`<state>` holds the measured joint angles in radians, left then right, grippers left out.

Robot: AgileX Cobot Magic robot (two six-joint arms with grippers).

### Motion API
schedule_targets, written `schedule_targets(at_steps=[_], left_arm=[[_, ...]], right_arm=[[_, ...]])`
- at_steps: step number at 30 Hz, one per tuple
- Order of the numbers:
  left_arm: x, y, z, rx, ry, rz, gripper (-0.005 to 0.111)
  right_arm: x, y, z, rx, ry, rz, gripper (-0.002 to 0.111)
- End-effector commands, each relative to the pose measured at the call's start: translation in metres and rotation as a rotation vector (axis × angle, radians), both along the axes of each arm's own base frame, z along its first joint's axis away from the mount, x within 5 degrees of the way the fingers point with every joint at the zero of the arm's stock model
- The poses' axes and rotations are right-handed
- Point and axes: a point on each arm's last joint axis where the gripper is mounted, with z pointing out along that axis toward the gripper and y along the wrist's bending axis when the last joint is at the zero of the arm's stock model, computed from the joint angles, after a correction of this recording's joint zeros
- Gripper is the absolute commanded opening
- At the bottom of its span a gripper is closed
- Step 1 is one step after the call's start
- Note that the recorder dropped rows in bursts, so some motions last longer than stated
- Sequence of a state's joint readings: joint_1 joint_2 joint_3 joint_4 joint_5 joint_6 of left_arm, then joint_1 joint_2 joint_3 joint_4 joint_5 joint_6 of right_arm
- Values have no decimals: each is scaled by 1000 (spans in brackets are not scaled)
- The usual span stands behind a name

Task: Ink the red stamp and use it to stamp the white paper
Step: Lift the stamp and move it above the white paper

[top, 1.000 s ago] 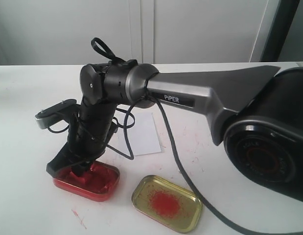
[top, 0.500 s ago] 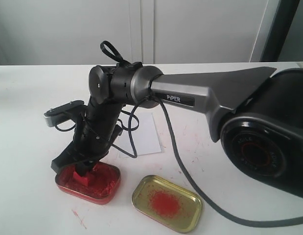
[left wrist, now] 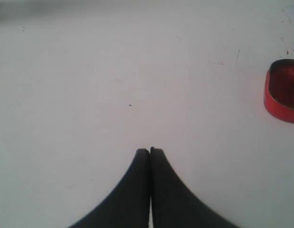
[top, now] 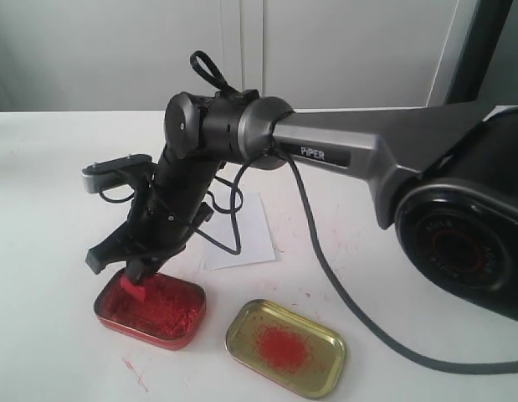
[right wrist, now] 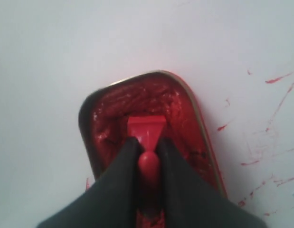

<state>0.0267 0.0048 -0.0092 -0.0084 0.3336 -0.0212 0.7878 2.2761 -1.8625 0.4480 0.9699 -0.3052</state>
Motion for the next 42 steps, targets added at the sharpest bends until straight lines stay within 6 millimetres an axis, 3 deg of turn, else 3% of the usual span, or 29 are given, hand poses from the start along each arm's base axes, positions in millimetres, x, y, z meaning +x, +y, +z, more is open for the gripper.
schedule_targets(at_steps=[1, 6, 12, 24, 31, 42], left_arm=[[0, 0, -3, -6, 11, 3, 0], [0, 0, -3, -6, 11, 3, 0], [0, 0, -3, -6, 11, 3, 0], [0, 0, -3, -6, 11, 3, 0], [0, 0, -3, -6, 11, 3, 0], [0, 0, -3, -6, 11, 3, 0]], right_arm=[[3, -7, 26, 43, -50, -9, 0], [15, -20, 41, 67, -84, -48, 0], [32, -38, 42, 30, -126, -91, 0], [56, -61, 36, -169, -317, -214, 0], [69, -73, 30, -180, -315, -267, 0], [74, -74, 11, -207, -288, -269, 0]])
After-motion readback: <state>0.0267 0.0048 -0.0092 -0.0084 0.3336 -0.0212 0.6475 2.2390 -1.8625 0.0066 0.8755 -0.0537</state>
